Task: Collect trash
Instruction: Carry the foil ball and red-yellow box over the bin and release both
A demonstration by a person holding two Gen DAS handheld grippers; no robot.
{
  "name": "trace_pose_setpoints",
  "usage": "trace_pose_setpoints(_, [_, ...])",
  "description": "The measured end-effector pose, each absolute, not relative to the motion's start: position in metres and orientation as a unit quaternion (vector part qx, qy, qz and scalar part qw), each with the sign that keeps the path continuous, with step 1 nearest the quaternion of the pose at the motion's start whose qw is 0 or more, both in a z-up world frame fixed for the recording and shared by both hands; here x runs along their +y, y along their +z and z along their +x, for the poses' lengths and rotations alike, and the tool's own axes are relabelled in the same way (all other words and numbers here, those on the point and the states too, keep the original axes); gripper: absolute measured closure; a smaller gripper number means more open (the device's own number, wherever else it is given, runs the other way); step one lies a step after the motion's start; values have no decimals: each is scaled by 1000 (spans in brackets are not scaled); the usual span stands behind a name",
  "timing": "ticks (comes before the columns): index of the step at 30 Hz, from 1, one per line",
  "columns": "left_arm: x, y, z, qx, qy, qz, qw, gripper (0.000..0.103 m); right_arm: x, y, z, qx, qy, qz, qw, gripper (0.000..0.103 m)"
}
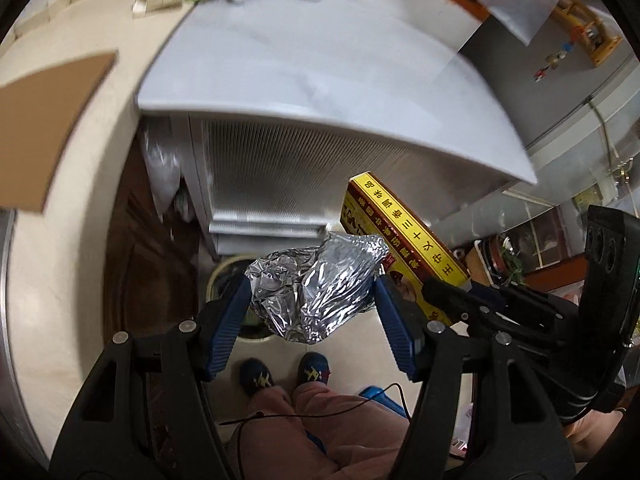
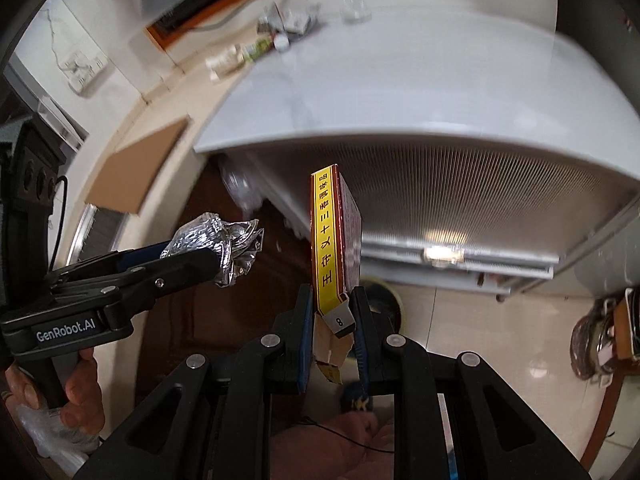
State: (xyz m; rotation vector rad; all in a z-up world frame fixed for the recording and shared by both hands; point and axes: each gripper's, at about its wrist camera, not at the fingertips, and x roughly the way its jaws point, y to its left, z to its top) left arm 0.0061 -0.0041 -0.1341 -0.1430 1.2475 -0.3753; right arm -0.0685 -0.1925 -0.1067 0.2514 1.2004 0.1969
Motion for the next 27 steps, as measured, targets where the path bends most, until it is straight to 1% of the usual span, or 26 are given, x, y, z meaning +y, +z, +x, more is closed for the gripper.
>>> trace_pose_setpoints(4, [-8,-176,4,605,-154,-61,779,42,-192,-150,-69,590,101,124,792,86])
trace_pose_setpoints(9, [-10,-250,6,639,-110,-70,758,42,-190,-225,-60,623,109,122,765,86])
trace_pose_setpoints(12, [-13,-306,7,657,-81,-73,746,42,-188,-270,-54,639,109,123,752,86])
trace_pose_setpoints(22, [-11,-487,22,704,-3,-54,708,42,-167,-458,-29,697,86,121,701,86])
trace_pose_setpoints(27, [-8,-559,39,714,8,-47,699,42,-160,-534,-22,717,75,123,682,84])
